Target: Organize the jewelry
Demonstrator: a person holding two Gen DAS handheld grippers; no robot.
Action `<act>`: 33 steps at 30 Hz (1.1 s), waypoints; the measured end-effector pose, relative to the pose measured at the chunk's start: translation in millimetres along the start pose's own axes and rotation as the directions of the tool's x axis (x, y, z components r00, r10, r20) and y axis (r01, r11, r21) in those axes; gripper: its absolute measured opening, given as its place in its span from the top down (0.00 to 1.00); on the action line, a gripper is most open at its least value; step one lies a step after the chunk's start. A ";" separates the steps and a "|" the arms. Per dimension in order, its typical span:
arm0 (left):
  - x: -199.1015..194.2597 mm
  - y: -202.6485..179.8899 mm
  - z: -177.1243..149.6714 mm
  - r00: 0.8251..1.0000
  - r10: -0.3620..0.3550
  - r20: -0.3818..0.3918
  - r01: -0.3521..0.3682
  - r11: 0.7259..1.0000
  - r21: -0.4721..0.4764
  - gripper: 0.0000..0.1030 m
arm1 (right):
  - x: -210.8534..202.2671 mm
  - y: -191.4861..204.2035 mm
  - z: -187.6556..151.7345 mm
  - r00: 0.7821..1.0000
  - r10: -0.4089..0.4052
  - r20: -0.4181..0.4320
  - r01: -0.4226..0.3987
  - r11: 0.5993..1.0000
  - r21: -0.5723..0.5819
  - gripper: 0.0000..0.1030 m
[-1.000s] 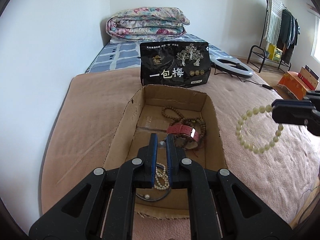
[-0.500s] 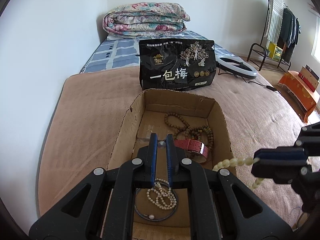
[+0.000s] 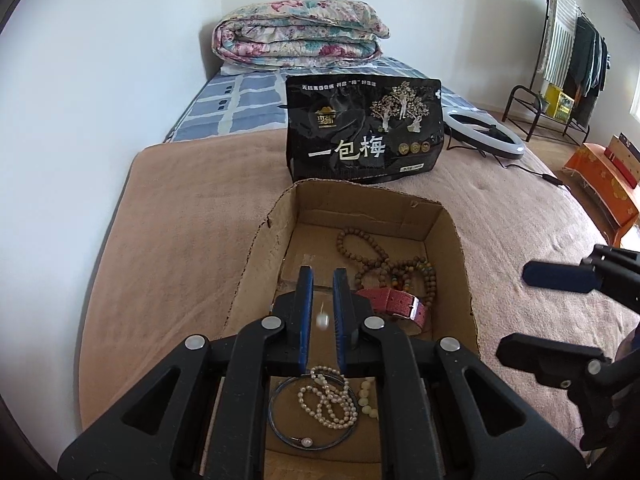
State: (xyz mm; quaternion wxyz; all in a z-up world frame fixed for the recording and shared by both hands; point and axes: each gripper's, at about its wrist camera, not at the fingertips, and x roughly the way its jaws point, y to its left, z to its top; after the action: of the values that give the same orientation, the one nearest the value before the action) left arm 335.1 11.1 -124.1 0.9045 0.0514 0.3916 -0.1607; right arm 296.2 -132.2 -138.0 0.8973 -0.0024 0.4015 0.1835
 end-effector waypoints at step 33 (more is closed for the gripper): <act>-64.7 -19.3 3.1 0.995 0.044 0.094 -0.043 0.999 -0.016 0.29 | -66.3 -10.7 -4.6 0.987 -0.140 0.080 0.139 0.990 0.018 0.02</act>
State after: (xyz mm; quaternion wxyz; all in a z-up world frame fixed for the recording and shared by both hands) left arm 289.4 8.4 -74.5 0.9256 0.0458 0.3484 -0.1405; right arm 256.0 -164.6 -94.8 0.9235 -0.0177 0.3647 0.1175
